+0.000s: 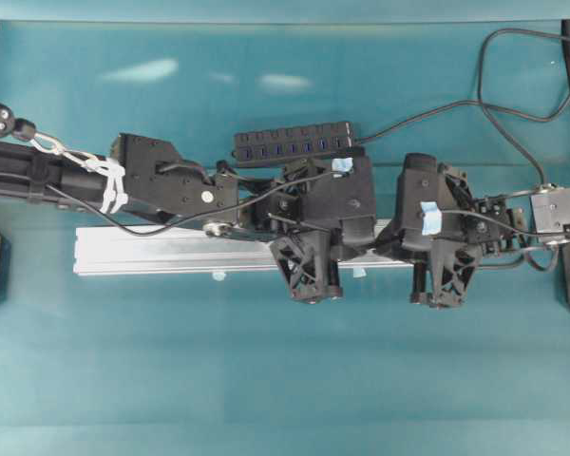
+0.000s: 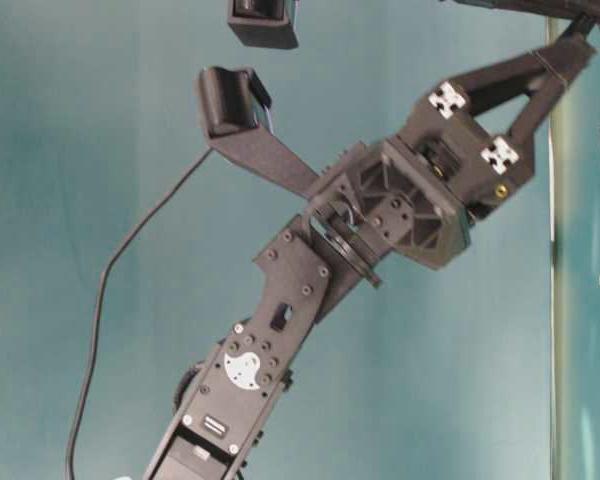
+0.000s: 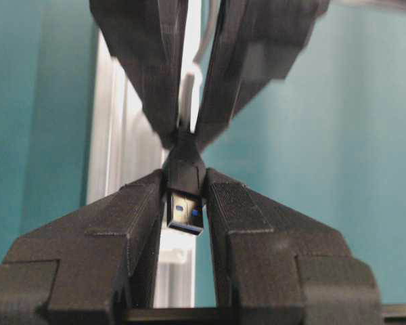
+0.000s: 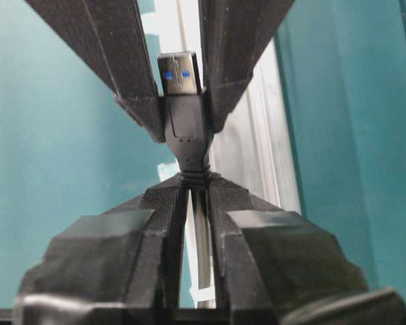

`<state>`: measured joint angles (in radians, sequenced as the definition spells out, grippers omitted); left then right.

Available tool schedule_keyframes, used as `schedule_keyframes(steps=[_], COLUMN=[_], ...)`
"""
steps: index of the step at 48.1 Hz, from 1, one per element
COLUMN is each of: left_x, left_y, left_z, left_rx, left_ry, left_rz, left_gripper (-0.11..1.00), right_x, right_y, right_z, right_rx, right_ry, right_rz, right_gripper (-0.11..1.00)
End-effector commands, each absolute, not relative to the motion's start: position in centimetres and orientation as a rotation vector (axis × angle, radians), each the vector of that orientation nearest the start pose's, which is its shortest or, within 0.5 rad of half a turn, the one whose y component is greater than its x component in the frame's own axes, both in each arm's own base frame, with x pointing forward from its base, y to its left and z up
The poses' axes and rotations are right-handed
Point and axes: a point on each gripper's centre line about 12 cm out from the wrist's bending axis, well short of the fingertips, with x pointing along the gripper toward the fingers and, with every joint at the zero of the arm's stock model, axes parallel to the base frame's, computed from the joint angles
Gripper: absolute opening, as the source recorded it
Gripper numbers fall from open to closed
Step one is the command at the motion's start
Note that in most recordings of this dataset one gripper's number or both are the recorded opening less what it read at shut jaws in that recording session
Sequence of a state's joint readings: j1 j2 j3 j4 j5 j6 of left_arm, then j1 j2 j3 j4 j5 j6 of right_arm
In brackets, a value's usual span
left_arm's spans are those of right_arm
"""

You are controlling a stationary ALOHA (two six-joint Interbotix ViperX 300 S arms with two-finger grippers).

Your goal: Pass the USB cable through three rings with both arms.

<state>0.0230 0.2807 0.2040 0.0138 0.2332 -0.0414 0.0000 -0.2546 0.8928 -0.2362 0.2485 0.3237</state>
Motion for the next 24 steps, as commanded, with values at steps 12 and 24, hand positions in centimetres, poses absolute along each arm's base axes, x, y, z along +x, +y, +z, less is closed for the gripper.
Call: schedule_keyframes(steps=[12, 24], left_x=[46.2, 43.4], left_y=[1.5, 1.4], left_z=[21.4, 23.4], left_rx=[-0.036, -0.035], left_ry=[0.710, 0.705], left_rz=[0.043, 0.043], left_gripper=[0.45, 0.95], right_x=[30.7, 30.2], right_y=[-1.0, -1.1], right_z=[16.3, 14.8], right_rx=[-0.002, -0.024], right_ry=[0.970, 1.089], right_rz=[-0.102, -0.115], right_gripper=[-0.09, -0.09])
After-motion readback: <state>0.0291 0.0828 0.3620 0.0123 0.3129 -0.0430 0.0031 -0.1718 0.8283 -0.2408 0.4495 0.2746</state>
